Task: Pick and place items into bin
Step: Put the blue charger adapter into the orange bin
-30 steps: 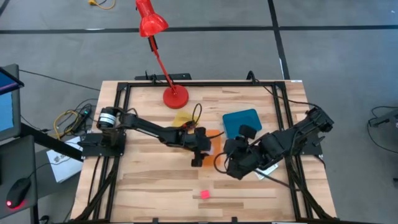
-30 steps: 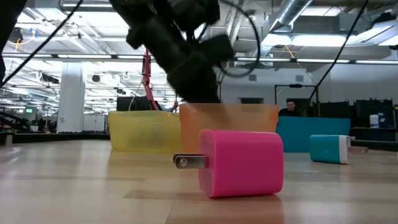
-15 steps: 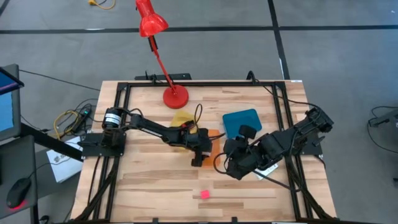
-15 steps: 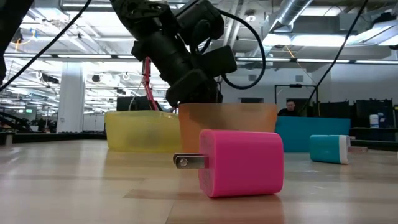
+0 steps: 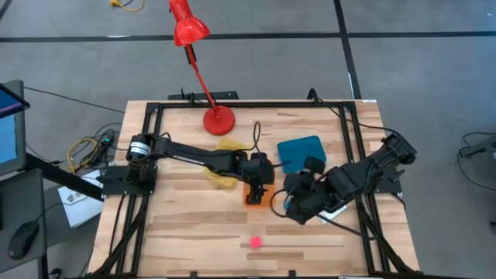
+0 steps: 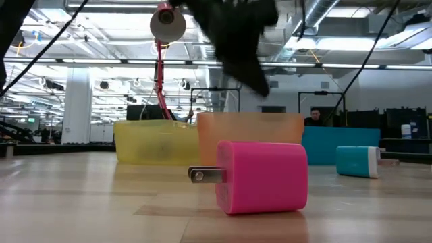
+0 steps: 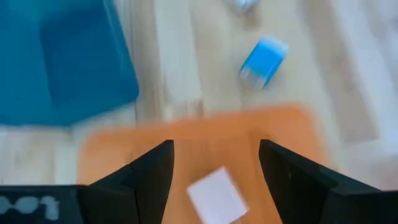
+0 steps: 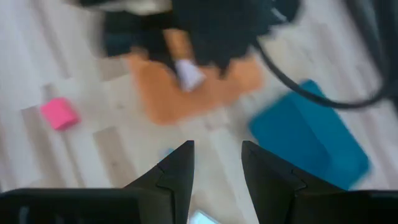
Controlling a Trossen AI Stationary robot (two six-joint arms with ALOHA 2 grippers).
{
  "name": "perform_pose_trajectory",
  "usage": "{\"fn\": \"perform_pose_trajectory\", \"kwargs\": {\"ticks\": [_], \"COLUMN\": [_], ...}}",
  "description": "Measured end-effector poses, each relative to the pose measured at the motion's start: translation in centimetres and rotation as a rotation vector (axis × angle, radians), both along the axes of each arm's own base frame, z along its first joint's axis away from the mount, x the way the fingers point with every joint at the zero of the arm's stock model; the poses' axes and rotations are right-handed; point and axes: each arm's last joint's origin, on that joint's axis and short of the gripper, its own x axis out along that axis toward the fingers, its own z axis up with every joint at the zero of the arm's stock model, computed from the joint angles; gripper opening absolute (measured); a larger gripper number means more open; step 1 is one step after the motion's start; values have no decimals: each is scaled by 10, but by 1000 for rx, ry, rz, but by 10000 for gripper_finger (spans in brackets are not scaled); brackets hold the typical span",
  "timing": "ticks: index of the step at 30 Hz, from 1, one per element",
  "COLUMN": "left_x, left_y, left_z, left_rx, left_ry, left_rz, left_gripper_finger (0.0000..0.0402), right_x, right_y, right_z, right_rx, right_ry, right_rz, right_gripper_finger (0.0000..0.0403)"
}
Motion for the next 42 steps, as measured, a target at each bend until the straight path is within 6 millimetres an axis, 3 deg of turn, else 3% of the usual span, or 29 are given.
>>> {"fn": "perform_pose_trajectory", "kwargs": {"ticks": [3, 6, 11, 14, 17, 19, 22, 25, 31, 36, 39, 42], "left_x": [-11, -32, -90, -133, -173, -195, -221, -237, -253, -262, -265, -266], "left_y": [-3, 1, 4, 4, 5, 4, 1, -5, -16, -18, -17, -16], "left_z": [37, 78, 146, 179, 202, 208, 200, 171, 81, 13, -6, -12], "left_rx": [103, 213, 223, 181, 145, 152, 146, 118, -24, -56, -77, -80], "left_ry": [44, 59, -11, -60, -101, -127, -155, -183, -229, -160, -126, -125], "left_rz": [-33, 30, 114, 139, 173, 182, 202, 204, 241, 280, 333, 372], "left_gripper_finger": [226, 226, 226, 226, 226, 226, 226, 226, 226, 226, 226, 226], "right_x": [-15, -24, -44, -62, -77, -86, -94, -95, -82, -71, -64, -60], "right_y": [4, 16, 29, 25, 20, 13, 1, -11, -27, -23, -18, -15], "right_z": [3, -2, -20, -32, -46, -54, -66, -77, -111, -135, -140, -146], "right_rx": [-37, -31, -26, -28, -16, 10, 88, 185, 316, 431, 463, 446], "right_ry": [-30, -112, -161, -160, -175, -192, -246, -331, -413, -356, -366, -330], "right_rz": [-83, -47, -123, -216, -285, -309, -316, -284, -214, -130, -123, -55], "right_gripper_finger": [127, 127, 127, 127, 127, 127, 127, 127, 127, 127, 127, 127]}}
